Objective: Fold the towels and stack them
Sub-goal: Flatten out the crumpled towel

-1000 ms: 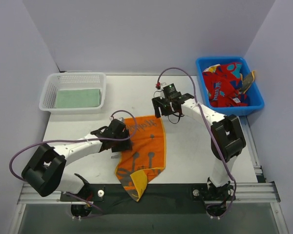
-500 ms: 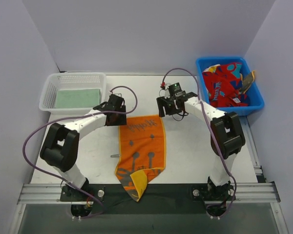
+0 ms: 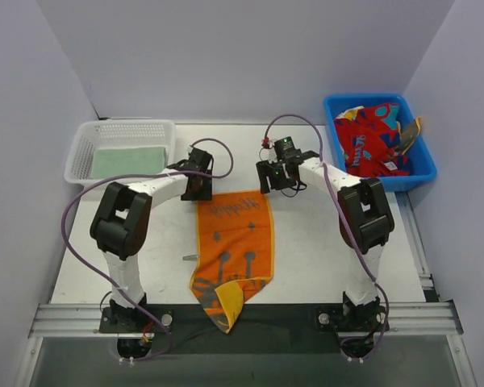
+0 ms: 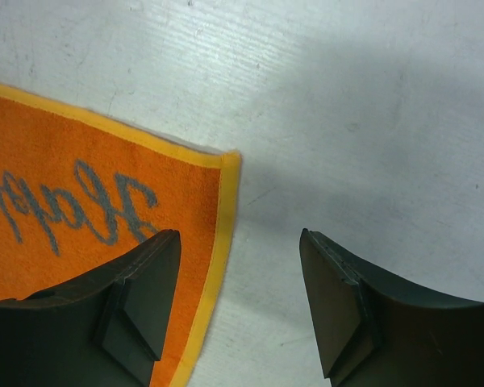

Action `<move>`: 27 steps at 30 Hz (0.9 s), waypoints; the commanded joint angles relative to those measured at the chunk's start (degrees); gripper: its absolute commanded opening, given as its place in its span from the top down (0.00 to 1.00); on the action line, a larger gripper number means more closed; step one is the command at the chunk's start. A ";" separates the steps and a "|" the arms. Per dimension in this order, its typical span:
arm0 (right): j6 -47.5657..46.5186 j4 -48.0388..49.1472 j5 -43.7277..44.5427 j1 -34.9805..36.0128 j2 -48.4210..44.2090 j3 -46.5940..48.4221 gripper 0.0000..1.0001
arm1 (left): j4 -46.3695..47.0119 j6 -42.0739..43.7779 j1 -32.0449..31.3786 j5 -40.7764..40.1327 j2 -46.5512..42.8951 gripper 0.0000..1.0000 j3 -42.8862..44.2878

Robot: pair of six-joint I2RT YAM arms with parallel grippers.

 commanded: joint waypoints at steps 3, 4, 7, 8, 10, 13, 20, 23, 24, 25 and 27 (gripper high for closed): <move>-0.75 -0.82 0.06 0.64 2.71 3.73 0.40 | -0.23 1.58 1.30 -1.58 2.85 0.41 3.89; -0.75 -0.74 0.06 0.82 2.98 4.34 0.40 | -0.49 1.58 1.30 -1.31 3.55 0.42 3.89; -0.75 -0.82 1.72 1.26 4.03 5.14 0.41 | -0.84 1.67 1.30 -0.61 4.52 0.45 4.15; -0.67 -0.82 2.07 1.52 4.56 5.40 0.41 | -0.85 1.67 1.30 -0.43 4.70 0.46 4.15; -0.84 -1.00 3.30 1.96 5.00 5.75 0.42 | -1.37 1.58 1.30 0.18 5.31 0.49 4.24; -1.10 -1.35 4.79 2.75 6.14 6.63 0.42 | -1.72 1.58 1.30 0.62 6.10 0.52 4.15; 1.26 -2.67 6.21 3.72 10.27 10.41 0.44 | -1.81 1.75 1.30 1.59 6.54 0.57 3.71; 1.44 -2.93 5.68 3.90 11.15 11.46 0.45 | -1.90 1.84 1.30 1.76 6.54 0.60 3.63; 1.53 -3.11 5.77 3.81 11.50 11.64 0.45 | -1.81 1.93 1.30 1.76 6.54 0.61 3.54; 1.62 -3.28 5.77 4.07 11.77 12.08 0.46 | -1.81 1.84 1.30 1.76 6.72 0.62 3.54; 1.97 -3.81 5.77 4.25 12.30 12.08 0.46 | -1.81 1.84 1.30 1.85 6.63 0.63 3.45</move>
